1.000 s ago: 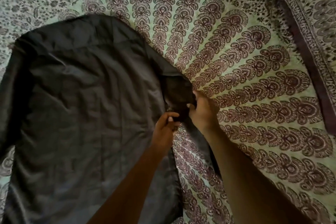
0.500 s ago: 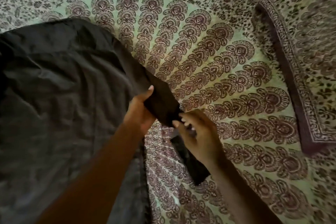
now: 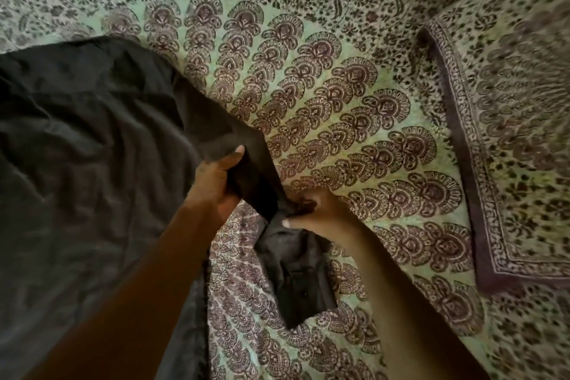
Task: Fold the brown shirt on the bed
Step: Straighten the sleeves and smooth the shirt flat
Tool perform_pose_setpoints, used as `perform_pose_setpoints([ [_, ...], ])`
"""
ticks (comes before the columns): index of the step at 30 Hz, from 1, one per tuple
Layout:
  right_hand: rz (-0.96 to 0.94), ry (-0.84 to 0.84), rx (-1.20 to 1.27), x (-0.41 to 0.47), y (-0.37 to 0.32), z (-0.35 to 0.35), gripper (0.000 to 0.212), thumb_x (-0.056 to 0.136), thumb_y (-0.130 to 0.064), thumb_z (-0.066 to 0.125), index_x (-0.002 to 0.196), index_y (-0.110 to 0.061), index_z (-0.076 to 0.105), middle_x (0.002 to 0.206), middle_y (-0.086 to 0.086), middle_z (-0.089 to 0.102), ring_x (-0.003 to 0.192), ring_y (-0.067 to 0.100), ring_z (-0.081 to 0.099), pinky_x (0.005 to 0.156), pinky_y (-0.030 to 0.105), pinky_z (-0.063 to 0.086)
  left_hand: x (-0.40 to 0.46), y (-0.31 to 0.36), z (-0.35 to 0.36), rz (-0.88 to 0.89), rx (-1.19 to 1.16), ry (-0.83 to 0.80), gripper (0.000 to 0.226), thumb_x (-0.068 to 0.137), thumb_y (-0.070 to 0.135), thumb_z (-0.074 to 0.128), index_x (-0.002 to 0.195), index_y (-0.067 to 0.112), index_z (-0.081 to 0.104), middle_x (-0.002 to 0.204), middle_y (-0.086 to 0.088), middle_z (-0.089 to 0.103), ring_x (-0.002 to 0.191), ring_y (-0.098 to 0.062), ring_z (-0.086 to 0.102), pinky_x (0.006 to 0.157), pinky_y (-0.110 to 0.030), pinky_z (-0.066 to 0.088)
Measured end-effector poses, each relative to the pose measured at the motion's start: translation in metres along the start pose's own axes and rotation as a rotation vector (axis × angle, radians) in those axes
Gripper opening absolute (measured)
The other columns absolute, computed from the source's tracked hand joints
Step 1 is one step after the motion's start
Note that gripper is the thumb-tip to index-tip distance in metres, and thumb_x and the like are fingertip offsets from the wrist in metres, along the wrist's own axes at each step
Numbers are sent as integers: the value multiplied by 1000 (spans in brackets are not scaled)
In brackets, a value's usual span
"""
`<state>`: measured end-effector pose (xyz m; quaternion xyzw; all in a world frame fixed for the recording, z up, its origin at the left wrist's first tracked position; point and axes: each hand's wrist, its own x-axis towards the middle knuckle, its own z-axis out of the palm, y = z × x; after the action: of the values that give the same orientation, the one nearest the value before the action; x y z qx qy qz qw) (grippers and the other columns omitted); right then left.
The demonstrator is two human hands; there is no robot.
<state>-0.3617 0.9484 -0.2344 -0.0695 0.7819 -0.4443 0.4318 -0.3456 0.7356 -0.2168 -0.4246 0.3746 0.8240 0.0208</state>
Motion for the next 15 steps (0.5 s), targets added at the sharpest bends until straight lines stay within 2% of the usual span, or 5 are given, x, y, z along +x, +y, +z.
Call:
perform_pose_setpoints([
  [3,21,167,90,-25,26,-37,12,85,-19,80,74,-22,75,69,-6,70,66,15,67,63,26,46,8,-9,21,-11,-10,27,23,88,-1,71,111,6,70,102,-8,79,91,-22,77,70,-34,63],
  [7,7,382,197,-43,33,-99,45,97,-39,68,59,-16,61,51,-9,49,47,10,46,54,24,34,23,-31,47,-42,-7,19,45,89,-4,70,132,5,61,124,-12,73,113,-31,71,81,-44,64],
  [11,-99,486,-154,-19,18,-169,40,101,-31,64,65,-15,58,56,-8,48,52,6,44,52,24,31,39,-41,74,-83,39,136,50,90,-2,69,137,3,53,129,-17,66,111,-33,67,60,-36,63],
  [14,-108,509,-503,15,12,-217,28,98,-30,68,73,-17,62,73,4,62,70,21,62,64,29,43,51,-47,86,-1,278,338,42,89,13,74,124,4,54,120,-10,64,95,-22,67,69,-30,60],
  [15,-107,526,-592,24,11,-231,29,96,-32,70,74,-13,64,75,7,66,73,26,66,68,32,50,52,-51,89,35,408,425,53,81,23,78,124,6,52,121,-9,62,94,-19,65,73,-31,58],
])
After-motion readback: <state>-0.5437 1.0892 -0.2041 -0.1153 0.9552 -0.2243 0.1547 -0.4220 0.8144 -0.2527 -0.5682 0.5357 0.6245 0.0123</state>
